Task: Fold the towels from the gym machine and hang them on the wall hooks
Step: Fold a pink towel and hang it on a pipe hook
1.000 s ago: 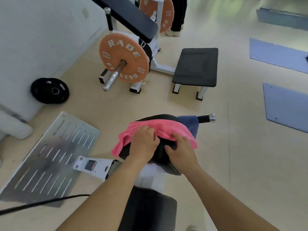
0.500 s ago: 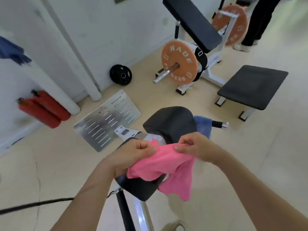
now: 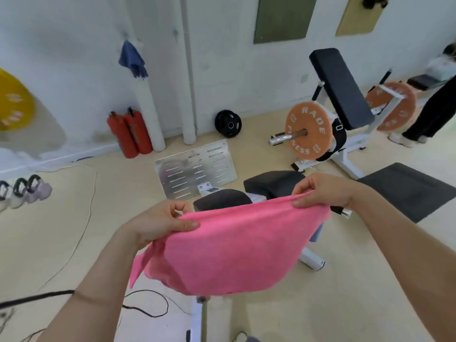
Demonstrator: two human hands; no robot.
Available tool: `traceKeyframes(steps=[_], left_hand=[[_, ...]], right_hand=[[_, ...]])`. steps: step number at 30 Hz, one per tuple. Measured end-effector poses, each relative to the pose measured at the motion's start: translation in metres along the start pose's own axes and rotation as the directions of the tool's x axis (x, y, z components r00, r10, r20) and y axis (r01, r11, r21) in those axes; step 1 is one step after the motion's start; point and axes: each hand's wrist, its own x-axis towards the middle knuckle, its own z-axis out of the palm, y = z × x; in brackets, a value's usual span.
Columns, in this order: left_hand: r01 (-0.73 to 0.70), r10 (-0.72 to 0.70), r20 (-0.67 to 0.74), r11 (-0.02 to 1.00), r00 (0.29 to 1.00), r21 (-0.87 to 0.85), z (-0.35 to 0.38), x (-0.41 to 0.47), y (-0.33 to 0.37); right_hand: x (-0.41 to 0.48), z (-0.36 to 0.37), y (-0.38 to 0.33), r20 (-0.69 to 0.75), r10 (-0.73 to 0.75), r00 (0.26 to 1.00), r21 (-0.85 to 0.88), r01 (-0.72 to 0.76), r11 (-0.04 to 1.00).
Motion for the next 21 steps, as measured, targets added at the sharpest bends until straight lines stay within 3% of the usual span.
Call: traceKeyframes(steps=[3, 5, 8, 11, 14, 18, 21], left_hand=[[0.022, 0.026, -0.273, 0.985, 0.962, 0.172, 0.008, -0.014, -0.017], [0.040, 0.092, -0.445, 0.960, 0.891, 0.277, 0.007, -0.010, -0.023], [0.127, 0.162, -0.662, 0.922, 0.732, 0.366, 0.004, 0.007, -0.021], [0.198, 0.151, -0.837, 0.936, 0.525, 0.293, 0.000, 0.035, -0.006], [0.148, 0.090, -0.940, 0.978, 0.328, 0.146, -0.011, 0.075, 0.025], [0.044, 0.071, -0.991, 0.996, 0.116, 0.077, -0.026, 0.123, 0.071], [0.000, 0.094, -0.995, 0.996, 0.024, 0.094, -0.029, 0.143, 0.086]], right_hand=[[0.003, 0.005, -0.002, -0.003, 0.047, 0.999, -0.189, -0.047, 0.981], [0.018, -0.001, -0.002, -0.020, 0.069, 0.997, -0.328, -0.072, 0.942], [0.055, -0.017, 0.009, -0.133, 0.050, 0.990, -0.419, -0.102, 0.902], [0.100, -0.046, 0.028, -0.330, -0.059, 0.942, -0.481, -0.114, 0.869], [0.143, -0.089, 0.036, -0.448, -0.128, 0.885, -0.489, -0.122, 0.864], [0.178, -0.151, 0.035, -0.645, -0.230, 0.729, -0.419, -0.086, 0.904], [0.189, -0.176, 0.041, -0.719, -0.227, 0.657, -0.326, -0.031, 0.945]])
